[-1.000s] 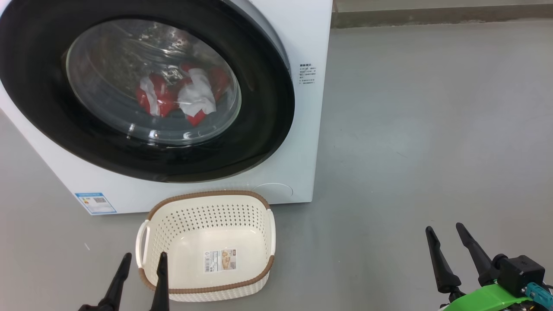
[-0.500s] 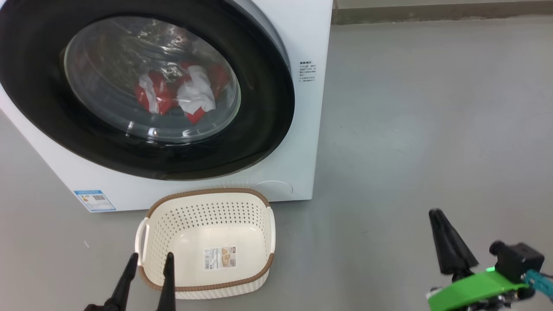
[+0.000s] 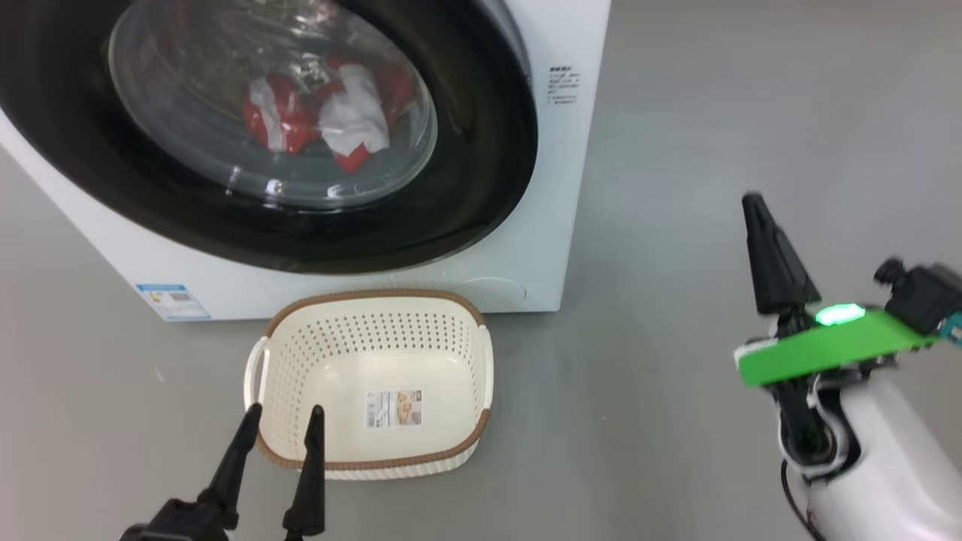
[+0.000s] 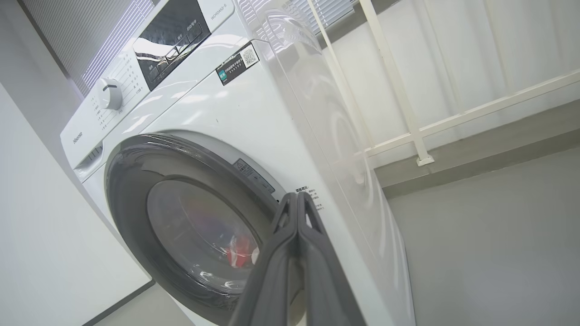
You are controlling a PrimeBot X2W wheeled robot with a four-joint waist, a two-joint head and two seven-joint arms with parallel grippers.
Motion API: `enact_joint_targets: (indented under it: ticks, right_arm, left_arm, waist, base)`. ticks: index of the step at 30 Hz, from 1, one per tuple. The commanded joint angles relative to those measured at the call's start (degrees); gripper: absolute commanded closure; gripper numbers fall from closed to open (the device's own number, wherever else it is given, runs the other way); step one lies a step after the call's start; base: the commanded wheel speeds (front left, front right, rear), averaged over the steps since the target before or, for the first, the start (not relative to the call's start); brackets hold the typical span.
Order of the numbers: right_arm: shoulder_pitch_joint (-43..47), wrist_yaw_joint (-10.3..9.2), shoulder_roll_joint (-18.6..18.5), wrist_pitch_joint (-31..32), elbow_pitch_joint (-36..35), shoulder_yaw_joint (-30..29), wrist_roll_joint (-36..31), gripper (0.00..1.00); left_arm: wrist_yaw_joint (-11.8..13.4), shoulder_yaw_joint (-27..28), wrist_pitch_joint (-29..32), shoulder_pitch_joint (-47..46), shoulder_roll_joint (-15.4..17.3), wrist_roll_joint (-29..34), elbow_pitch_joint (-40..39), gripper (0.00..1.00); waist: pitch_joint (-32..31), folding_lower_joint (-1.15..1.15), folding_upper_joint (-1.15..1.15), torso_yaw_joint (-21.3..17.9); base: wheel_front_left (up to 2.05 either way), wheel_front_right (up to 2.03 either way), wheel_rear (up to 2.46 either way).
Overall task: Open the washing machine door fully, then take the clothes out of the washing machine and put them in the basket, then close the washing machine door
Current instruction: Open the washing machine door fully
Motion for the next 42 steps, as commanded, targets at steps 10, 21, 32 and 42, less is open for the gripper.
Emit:
enact_joint_targets:
  ticks: [10,21,32,42]
  right_arm:
    - [-16.0,0.03,-5.3,1.7,4.7,7.8,16.0,1.0]
    - [-26.9,0.03,-9.4,13.1,8.0,9.9,37.1,1.0]
    - [-36.7,0.03,-11.0,32.9,14.3,7.0,51.3,1.0]
    - [-45.7,0.03,-11.5,43.9,21.4,7.6,52.9,1.0]
  left_arm:
    - [0.5,-0.3,-0.7,-5.1,0.5,-1.3,-1.7,0.0]
    - [0.4,-2.4,-0.7,-8.6,0.5,-2.3,-0.7,0.0]
    - [0.4,-4.7,-0.7,-11.3,0.5,-2.7,-0.5,0.0]
    - [0.6,-7.0,-0.7,-13.8,0.5,-3.6,-0.7,0.0]
  waist:
    - [6.0,0.0,0.0,4.0]
    - [10.5,0.0,0.0,7.3]
    - [14.6,0.0,0.0,9.9]
    - [18.6,0.0,0.0,11.7]
  base:
    - [0.0,0.0,0.0]
    - [0.0,0.0,0.0]
    - [0.0,0.0,0.0]
    - [0.0,0.0,0.0]
